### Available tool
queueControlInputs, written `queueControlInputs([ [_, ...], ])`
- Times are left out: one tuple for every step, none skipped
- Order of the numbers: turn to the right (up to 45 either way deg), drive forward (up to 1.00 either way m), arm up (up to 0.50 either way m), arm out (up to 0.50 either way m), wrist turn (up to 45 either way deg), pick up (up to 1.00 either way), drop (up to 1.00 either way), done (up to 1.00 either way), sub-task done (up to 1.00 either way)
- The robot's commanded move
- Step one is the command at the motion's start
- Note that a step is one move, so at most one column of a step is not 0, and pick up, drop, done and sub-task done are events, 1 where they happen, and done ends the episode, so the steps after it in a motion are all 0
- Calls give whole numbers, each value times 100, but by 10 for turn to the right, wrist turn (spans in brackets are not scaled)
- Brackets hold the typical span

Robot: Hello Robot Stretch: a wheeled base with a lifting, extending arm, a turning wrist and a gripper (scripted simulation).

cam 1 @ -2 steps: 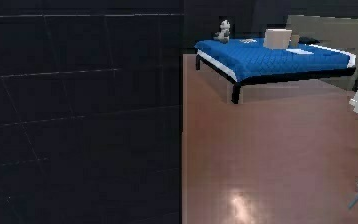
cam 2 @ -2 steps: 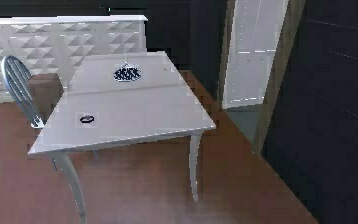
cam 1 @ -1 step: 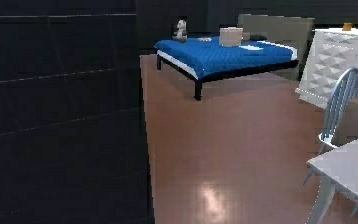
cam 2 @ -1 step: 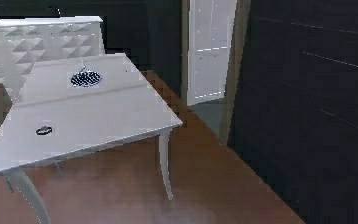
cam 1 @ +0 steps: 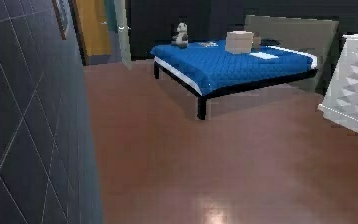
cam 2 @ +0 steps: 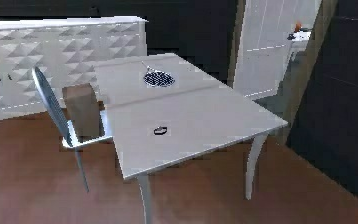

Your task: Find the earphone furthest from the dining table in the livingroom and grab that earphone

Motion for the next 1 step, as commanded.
queueControlInputs([
  [-210,0,0,0,0,0,0,0,0],
])
